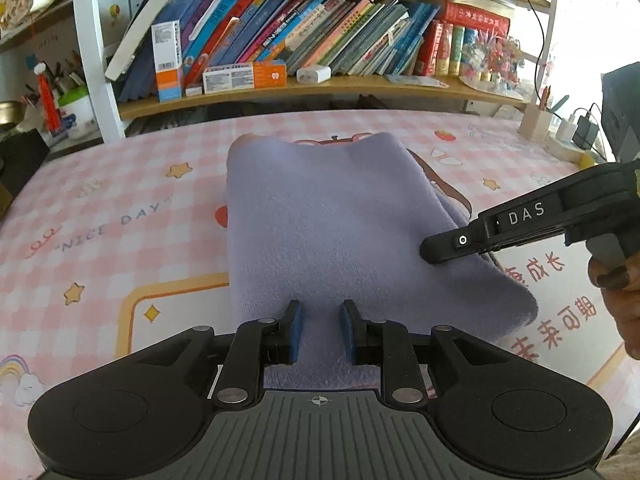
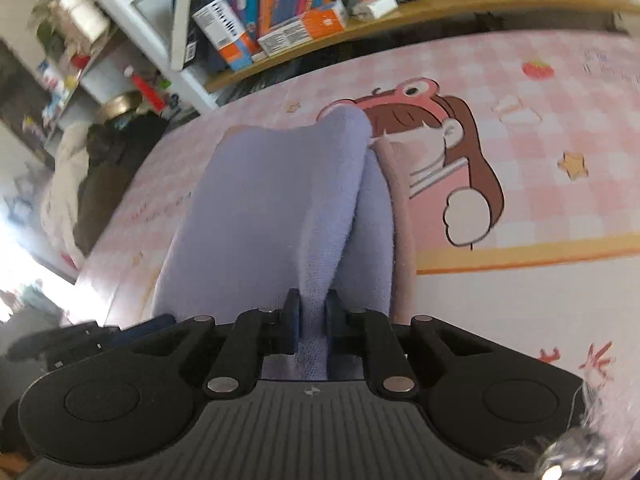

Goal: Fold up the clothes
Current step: 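Open both grippers to release the folded sweater, then pull both grippers back from the folded sweater bundle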

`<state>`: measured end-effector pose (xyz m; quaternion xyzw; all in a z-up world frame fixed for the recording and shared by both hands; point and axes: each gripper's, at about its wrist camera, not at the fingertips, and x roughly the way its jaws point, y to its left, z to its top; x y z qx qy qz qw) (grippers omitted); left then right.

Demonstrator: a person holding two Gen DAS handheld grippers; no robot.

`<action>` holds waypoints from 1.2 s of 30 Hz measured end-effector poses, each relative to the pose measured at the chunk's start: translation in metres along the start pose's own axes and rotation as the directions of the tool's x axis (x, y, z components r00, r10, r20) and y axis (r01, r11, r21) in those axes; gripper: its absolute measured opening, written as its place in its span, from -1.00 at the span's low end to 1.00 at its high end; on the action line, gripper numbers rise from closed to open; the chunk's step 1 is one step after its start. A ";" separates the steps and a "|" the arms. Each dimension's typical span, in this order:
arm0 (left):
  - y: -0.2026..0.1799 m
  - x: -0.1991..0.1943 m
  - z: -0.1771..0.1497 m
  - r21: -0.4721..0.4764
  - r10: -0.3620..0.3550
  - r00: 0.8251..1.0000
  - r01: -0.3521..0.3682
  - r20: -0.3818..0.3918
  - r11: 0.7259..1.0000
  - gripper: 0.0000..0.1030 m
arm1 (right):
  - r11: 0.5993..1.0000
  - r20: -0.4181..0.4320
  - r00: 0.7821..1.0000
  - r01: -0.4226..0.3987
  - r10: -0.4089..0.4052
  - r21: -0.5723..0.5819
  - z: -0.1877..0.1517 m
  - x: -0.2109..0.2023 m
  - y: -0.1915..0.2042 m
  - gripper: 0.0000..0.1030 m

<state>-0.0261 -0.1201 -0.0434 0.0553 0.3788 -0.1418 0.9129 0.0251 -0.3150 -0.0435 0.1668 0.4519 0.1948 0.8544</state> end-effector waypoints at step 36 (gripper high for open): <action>-0.017 -0.055 -0.024 0.022 -0.020 0.999 0.019 0.043 1.000 0.85 | 0.955 0.075 0.952 0.294 -0.296 0.039 -0.083 -0.073 0.033 0.93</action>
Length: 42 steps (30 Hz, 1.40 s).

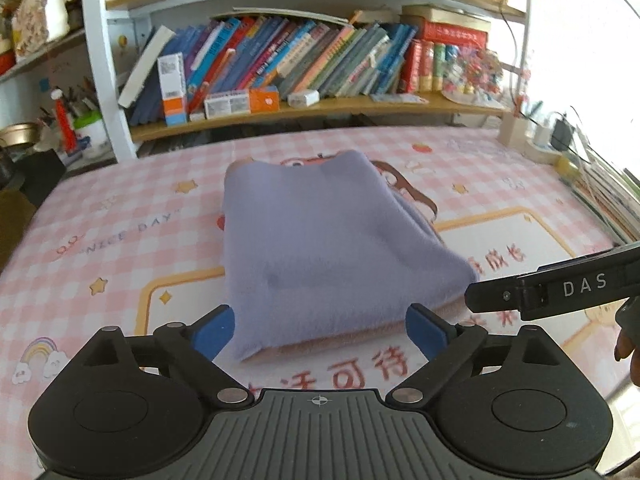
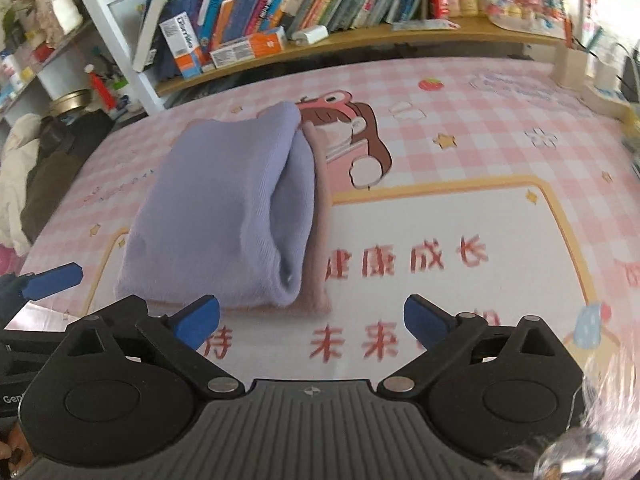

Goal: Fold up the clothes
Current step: 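Pull both grippers back from the folded sweater bundle, then grasp the bundle edge with the left gripper while the right gripper grasps the layered edge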

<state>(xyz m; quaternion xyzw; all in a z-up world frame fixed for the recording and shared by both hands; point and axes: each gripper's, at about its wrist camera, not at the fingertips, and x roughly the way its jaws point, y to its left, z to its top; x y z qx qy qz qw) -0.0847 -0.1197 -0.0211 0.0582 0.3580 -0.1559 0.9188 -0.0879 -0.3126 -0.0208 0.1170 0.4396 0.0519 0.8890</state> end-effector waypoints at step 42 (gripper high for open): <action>0.116 0.112 0.022 -0.544 -0.297 0.950 0.202 -0.092 0.815 0.14 | 0.882 -0.088 0.949 -0.244 0.303 0.403 0.063 0.093 -0.042 0.03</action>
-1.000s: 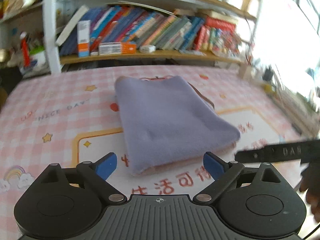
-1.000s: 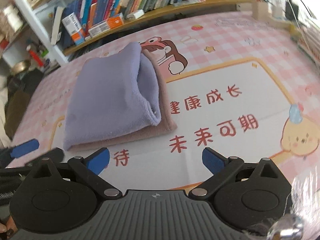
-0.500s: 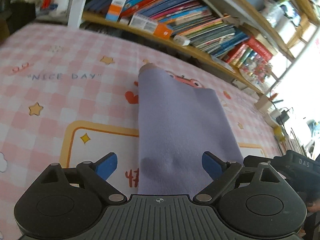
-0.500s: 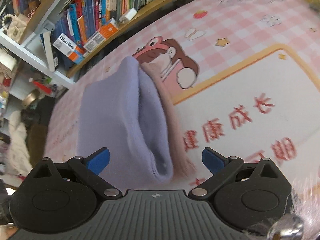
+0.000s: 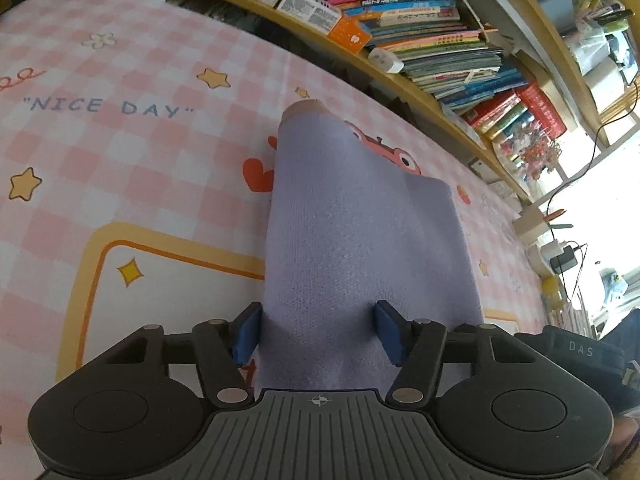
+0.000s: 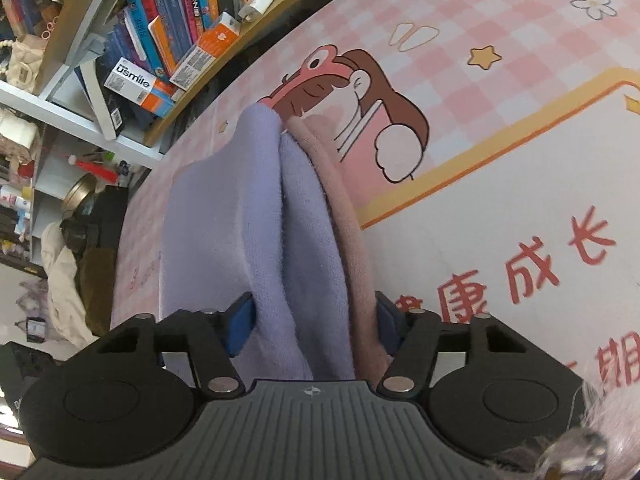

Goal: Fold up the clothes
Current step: 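Grasp the bundle edge with the left gripper while the right gripper grasps the layered edge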

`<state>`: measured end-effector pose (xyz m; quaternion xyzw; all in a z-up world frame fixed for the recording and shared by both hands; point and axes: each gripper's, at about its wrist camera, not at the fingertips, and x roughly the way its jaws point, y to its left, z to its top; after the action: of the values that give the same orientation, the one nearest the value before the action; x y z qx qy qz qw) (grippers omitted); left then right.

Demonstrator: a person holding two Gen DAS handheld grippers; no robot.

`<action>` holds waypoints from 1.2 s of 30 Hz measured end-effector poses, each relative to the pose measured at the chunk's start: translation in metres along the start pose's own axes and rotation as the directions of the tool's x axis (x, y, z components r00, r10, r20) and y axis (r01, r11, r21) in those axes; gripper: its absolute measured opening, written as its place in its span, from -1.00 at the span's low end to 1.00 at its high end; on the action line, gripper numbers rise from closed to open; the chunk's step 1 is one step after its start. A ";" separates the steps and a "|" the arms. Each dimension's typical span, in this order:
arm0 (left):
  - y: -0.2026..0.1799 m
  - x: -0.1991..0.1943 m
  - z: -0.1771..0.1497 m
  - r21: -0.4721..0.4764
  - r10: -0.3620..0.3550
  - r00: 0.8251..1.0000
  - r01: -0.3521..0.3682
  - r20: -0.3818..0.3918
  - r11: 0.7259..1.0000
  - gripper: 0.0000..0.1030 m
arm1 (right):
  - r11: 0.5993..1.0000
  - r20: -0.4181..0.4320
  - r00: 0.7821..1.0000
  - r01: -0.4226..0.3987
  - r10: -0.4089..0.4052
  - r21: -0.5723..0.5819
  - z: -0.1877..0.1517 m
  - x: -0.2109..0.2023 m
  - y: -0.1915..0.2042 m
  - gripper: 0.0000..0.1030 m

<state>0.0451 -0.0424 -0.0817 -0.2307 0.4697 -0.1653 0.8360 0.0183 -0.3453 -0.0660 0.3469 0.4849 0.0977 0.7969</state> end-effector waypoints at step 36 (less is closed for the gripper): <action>-0.039 -0.004 -0.006 0.141 0.096 0.994 -0.102 0.045 0.985 -0.14 | 0.902 0.075 0.997 0.049 -0.018 -0.428 -0.018 -0.001 0.049 -0.37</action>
<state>0.0355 -0.0744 -0.0602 -0.1498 0.4515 -0.1522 0.8664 0.0119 -0.3017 -0.0391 0.1577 0.4294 0.1762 0.8716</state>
